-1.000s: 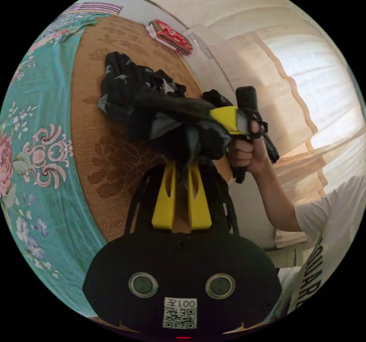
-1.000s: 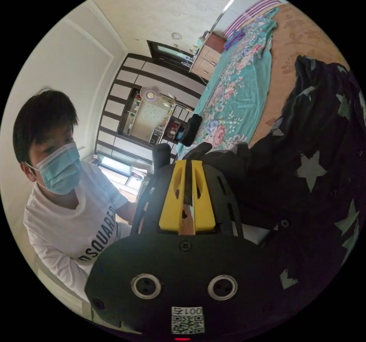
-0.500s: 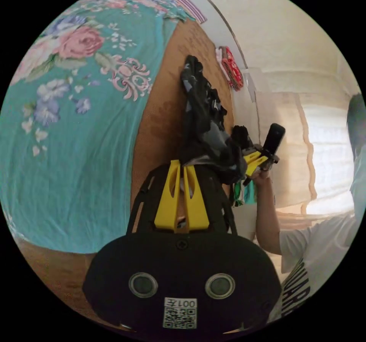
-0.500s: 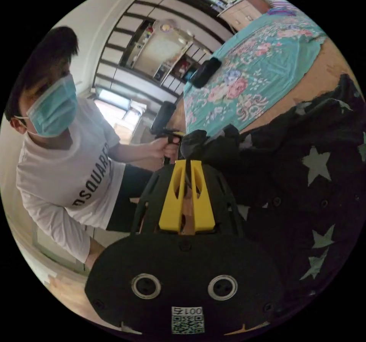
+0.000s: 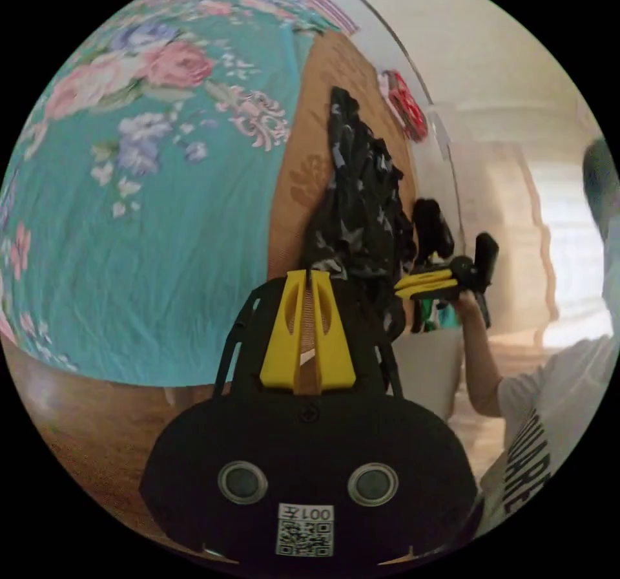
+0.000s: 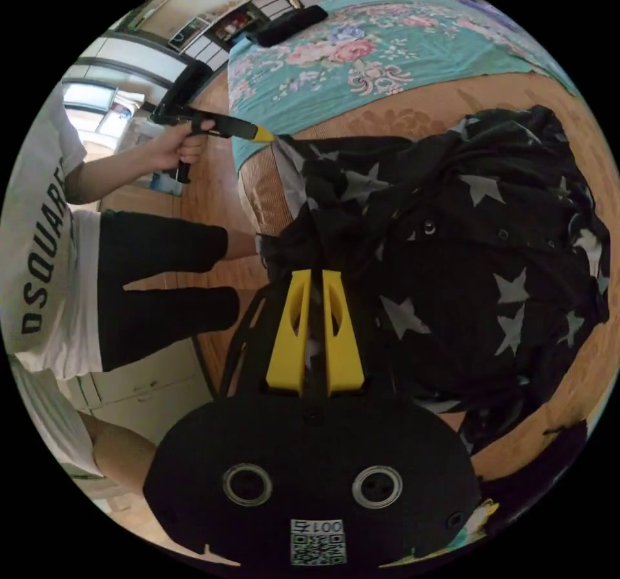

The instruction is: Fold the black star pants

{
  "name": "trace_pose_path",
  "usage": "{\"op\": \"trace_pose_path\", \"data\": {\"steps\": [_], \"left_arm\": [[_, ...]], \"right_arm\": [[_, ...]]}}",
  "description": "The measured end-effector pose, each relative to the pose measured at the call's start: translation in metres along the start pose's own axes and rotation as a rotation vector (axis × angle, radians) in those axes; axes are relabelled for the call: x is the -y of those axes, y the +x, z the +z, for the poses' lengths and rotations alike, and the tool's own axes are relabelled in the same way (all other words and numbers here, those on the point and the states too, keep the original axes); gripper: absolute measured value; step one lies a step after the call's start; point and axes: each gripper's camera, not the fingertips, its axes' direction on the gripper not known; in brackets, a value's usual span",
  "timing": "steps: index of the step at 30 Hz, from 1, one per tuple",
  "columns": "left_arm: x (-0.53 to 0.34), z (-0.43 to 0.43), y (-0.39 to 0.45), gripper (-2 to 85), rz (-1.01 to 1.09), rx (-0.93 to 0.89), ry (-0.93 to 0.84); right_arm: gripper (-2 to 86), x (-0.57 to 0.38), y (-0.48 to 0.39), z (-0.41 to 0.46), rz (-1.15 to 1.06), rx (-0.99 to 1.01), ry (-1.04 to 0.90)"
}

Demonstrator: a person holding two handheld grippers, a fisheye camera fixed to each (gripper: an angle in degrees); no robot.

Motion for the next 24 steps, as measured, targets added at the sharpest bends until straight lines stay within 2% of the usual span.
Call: {"op": "trace_pose_path", "data": {"steps": [4, 6, 9, 12, 14, 18, 20, 22, 24], "left_arm": [[0.011, 0.007, 0.062, 7.6, 0.379, 0.190, -0.120], [0.013, 0.020, 0.097, 9.5, 0.586, 0.354, -0.203], [0.006, 0.022, 0.139, 10.4, 0.814, 0.511, -0.188], [-0.004, 0.025, 0.166, 11.1, 0.968, 0.605, -0.184], [-0.009, 0.029, 0.174, 11.4, 1.038, 0.641, -0.213], [-0.013, 0.044, 0.172, 10.6, 1.145, 0.623, -0.382], [-0.015, 0.047, 0.168, 7.7, 1.181, 0.662, -0.393], [-0.016, 0.045, 0.163, 0.7, 1.185, 0.683, -0.372], [-0.010, 0.025, 0.154, -0.4, 1.082, 0.667, -0.287]], "right_arm": [[6.4, -0.024, -0.010, -0.001, 0.067, 0.080, 0.171], [7.8, -0.031, -0.013, 0.005, 0.103, 0.100, 0.208], [9.1, -0.035, -0.019, 0.022, 0.148, 0.086, 0.211], [6.6, -0.035, -0.021, 0.047, 0.229, 0.036, 0.171], [4.3, -0.038, -0.026, 0.056, 0.237, 0.003, 0.194], [2.3, -0.060, -0.047, 0.049, 0.231, -0.025, 0.354], [1.9, -0.077, -0.050, 0.043, 0.245, 0.013, 0.459], [1.4, -0.100, -0.053, 0.039, 0.224, 0.113, 0.578], [1.2, -0.112, -0.054, 0.041, 0.239, 0.122, 0.611]]}}
